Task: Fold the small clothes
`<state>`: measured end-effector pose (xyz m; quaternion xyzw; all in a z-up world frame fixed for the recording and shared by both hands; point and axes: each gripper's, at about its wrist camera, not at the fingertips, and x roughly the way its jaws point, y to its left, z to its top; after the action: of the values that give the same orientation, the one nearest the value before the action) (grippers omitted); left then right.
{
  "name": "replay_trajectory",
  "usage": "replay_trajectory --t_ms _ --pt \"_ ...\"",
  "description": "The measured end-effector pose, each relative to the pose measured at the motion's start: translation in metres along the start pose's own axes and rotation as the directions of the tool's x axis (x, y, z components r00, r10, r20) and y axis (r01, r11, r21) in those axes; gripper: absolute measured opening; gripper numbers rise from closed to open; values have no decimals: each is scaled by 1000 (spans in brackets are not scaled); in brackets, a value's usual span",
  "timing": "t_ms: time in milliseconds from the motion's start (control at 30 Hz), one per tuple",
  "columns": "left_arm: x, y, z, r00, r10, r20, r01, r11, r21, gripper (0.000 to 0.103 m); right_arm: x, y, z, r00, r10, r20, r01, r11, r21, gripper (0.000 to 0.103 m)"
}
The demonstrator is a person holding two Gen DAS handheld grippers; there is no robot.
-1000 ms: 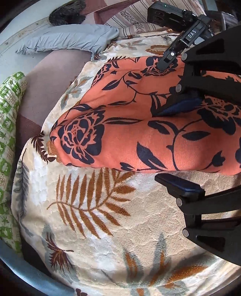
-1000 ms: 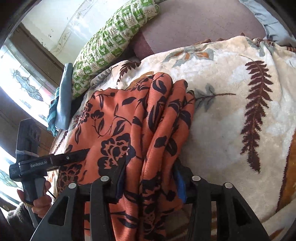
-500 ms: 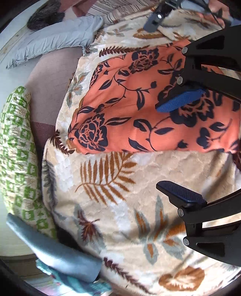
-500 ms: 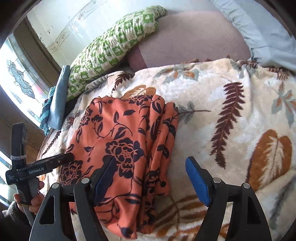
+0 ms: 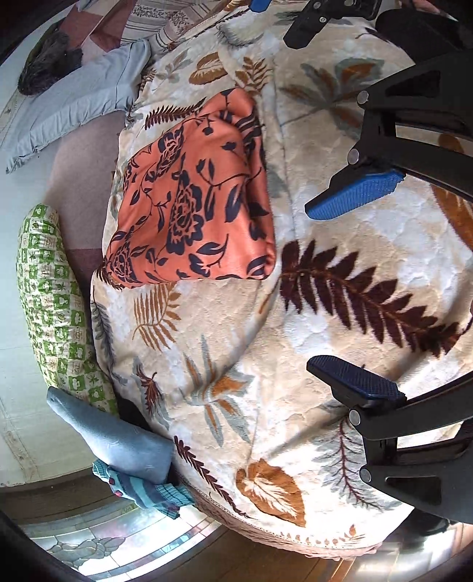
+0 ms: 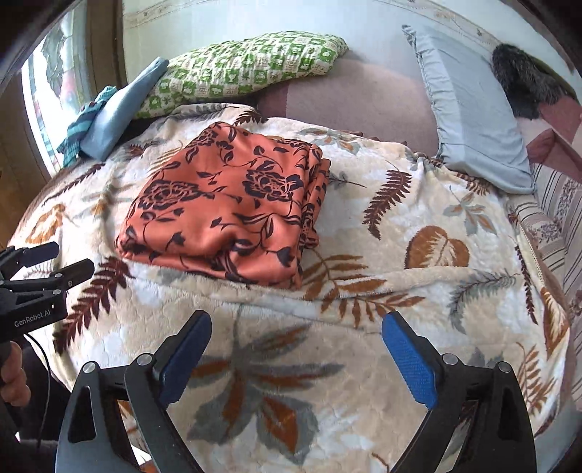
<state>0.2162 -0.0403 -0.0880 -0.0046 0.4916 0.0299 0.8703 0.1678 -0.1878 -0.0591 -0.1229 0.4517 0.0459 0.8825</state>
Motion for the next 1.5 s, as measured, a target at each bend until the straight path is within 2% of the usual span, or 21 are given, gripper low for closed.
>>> replay_trajectory --t_ms 200,367,533,1100,1500 --pt "-19 2 -15 1000 -29 -1 29 1000 6 77 -32 9 -15 997 24 69 -22 999 -30 102" --pt "-26 -3 -16 996 -83 -15 83 996 12 76 -27 -3 -21 997 75 27 -75 997 25 102" --pt "-35 -14 -20 994 -109 -9 109 993 51 76 -22 -19 -27 997 74 -3 -74 993 93 102" --pt "-52 -35 -26 993 -114 19 110 986 128 76 -16 -34 -31 998 58 -29 -53 989 139 102" --pt "-69 -45 -28 991 -100 92 81 978 192 76 -16 -34 -29 999 40 -34 -36 993 111 102"
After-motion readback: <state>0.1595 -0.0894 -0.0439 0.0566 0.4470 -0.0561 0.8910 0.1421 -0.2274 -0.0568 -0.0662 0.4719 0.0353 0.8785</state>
